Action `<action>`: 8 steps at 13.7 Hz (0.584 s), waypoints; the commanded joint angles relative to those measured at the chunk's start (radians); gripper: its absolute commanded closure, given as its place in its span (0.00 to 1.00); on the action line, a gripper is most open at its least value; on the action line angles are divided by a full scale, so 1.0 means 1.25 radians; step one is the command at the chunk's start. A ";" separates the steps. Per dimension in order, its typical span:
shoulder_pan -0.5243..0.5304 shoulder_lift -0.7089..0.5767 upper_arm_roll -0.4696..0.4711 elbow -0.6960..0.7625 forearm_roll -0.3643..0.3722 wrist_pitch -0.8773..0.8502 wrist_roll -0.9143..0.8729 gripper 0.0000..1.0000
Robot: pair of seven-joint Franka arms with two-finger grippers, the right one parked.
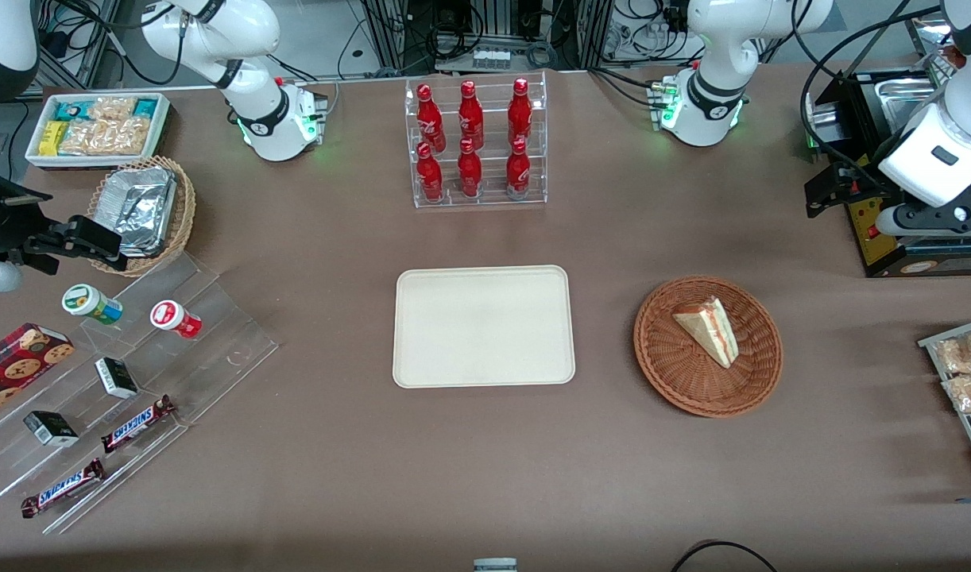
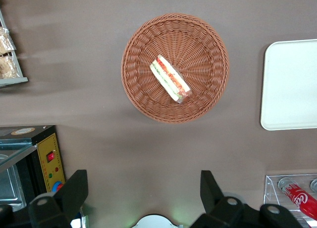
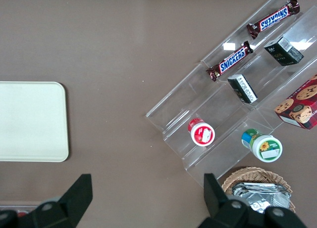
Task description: Place sandwich from basket to tray
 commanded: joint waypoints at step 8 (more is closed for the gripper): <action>-0.010 -0.017 0.018 -0.229 -0.005 0.226 -0.022 0.00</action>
